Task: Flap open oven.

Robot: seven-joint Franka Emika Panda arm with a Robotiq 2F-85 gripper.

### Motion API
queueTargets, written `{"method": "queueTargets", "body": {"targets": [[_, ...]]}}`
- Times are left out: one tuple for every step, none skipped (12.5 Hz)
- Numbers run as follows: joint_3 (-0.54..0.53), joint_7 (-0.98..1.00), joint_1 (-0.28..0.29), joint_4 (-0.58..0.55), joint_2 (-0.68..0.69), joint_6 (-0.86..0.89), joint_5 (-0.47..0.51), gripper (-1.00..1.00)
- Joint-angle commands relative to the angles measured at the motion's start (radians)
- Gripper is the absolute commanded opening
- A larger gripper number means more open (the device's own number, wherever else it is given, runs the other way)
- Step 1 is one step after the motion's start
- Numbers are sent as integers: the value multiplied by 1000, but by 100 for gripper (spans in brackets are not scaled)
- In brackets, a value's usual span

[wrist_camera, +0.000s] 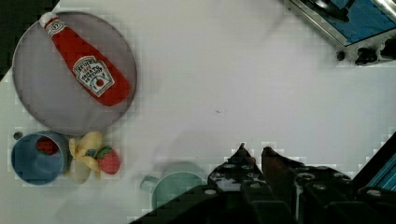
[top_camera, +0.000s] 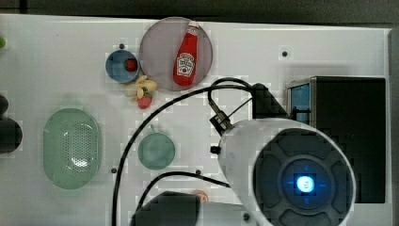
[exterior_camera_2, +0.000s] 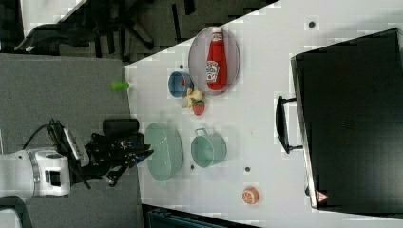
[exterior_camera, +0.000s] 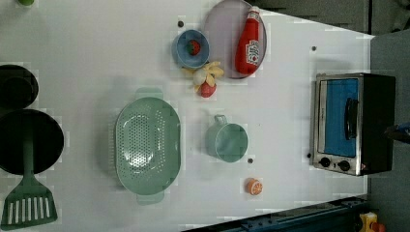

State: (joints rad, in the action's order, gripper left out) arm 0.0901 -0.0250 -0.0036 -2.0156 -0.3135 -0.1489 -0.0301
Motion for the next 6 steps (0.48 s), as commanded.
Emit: {"method": "queueTargets", "body": {"targets": [[66,230,-37,-35,16,0,-3,-65],[92,340,-44,-43,26,-13,-3,-65],[119,451,-51,-52,39,-35,-4,-65],[148,568,-58,-61,54,-66,-4,-65],[177,688,-64,-70,69,-105,-4,-65],[205,807,-68,-81,85,-147,-4,-65]]}}
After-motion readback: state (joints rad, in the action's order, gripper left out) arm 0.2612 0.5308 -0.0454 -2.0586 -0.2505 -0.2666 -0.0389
